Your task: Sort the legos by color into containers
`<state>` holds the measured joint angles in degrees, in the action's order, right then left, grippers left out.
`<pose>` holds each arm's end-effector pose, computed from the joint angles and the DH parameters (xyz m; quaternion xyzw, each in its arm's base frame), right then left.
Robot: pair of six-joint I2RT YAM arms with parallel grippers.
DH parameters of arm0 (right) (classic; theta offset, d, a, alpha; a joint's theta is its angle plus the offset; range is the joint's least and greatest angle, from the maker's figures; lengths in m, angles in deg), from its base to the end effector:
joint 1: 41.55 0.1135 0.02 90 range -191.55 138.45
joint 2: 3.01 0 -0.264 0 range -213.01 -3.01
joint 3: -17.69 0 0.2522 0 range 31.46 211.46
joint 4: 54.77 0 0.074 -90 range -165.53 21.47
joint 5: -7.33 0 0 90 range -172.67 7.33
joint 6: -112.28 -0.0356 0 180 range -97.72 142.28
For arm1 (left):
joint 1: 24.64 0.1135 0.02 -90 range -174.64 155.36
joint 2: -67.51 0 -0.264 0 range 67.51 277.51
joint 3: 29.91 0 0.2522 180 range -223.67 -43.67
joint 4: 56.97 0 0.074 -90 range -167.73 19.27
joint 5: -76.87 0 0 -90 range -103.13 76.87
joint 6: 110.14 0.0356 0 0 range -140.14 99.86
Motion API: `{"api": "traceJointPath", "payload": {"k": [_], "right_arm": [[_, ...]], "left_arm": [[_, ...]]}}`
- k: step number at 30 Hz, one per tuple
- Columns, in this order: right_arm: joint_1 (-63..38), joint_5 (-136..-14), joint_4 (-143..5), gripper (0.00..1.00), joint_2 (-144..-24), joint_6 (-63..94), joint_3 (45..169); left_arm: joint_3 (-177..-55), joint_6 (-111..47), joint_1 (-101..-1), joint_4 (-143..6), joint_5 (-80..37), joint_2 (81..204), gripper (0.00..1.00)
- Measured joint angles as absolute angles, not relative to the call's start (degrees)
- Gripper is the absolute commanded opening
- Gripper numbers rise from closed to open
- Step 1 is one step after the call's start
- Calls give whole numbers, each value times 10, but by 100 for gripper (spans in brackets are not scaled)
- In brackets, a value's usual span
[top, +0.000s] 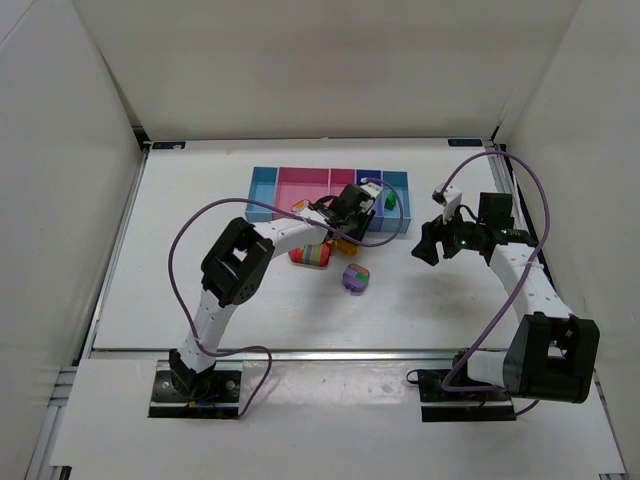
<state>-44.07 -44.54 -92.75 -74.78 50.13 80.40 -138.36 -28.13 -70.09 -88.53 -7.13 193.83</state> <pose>0.2567 0.0107 0.2499 -0.3095 0.8319 0.2027 0.4136 0.3447 -0.3448 0.1657 0.2836 0.8929 -0.1118 0.3313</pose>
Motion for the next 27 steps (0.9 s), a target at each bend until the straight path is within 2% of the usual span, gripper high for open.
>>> {"api": "traceJointPath", "payload": {"k": [2, 3, 4, 5, 8, 12, 16, 21, 27], "right_arm": [[-441, -445, -928, 81, -749, 501, 804], [-441, -445, -928, 81, -750, 501, 804], [-441, -445, -928, 81, -751, 501, 804], [-441, -446, -928, 81, -751, 501, 804], [-441, -444, -927, 81, -751, 501, 804], [-441, -434, -924, 81, -751, 487, 804], [-439, -427, -917, 81, -751, 443, 807], [-410, -458, -871, 82, -737, 323, 808], [-317, -536, -785, 83, -721, 147, 833]], "left_arm": [[-1384, -281, -701, -886, -72, 1939, 34], [-1384, -281, -701, -886, -72, 1939, 24], [-1384, -281, -701, -886, -72, 1939, 24], [-1383, -281, -701, -886, -72, 1939, 16], [-1383, -282, -701, -886, -72, 1938, 10], [-1359, -299, -701, -878, -79, 1916, 10], [-1316, -328, -701, -875, -79, 1838, 10], [-1326, -372, -695, -869, -45, 1727, 10], [-1361, -424, -658, -852, 13, 1653, 10]]}}
